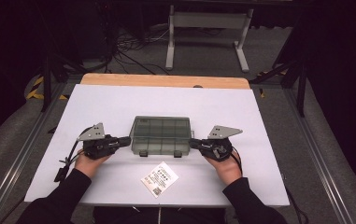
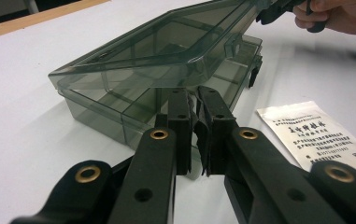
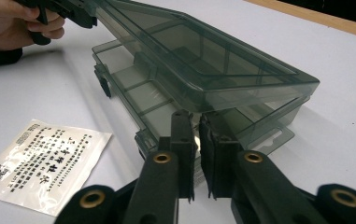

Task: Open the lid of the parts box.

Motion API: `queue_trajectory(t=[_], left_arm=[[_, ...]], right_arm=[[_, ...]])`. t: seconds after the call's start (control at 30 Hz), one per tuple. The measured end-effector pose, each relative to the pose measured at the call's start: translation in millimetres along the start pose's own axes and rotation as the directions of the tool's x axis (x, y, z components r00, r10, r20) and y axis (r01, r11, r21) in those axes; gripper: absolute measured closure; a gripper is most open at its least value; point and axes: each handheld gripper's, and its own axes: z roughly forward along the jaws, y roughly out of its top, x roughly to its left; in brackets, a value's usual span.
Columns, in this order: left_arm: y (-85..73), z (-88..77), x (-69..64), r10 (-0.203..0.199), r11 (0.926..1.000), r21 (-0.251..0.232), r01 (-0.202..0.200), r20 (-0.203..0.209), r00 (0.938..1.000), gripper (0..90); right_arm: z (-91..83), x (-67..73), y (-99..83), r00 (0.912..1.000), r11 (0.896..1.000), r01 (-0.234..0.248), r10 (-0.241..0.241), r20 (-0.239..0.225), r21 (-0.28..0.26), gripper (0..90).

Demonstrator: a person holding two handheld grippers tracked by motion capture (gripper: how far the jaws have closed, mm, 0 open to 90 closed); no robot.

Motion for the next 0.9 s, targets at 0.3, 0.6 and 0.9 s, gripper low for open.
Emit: queue_trajectory(t=[0.3,0.6,0.9], left_arm=[[0.1,-0.2,0.4,-0.003,1.0,-0.006,0.003,-0.001,1.0,84.3],[0.2,0.0,-0.1,-0.007,0.9999,-0.009,0.007,0.007,1.0,83.1],[0.6,5.3,-6.8,0.01,0.9998,0.018,-0.01,0.03,0.9995,63.5]], right_arm=[[1.8,-1.2,0.6,0.9969,0.999,0.0,-0.003,0.078,0.034,45.2],[6.5,-4.4,12.5,0.9926,0.999,0.039,-0.042,0.114,0.027,42.8],[7.2,-8.2,22.9,0.9923,0.999,0.051,-0.052,0.112,0.013,43.1]])
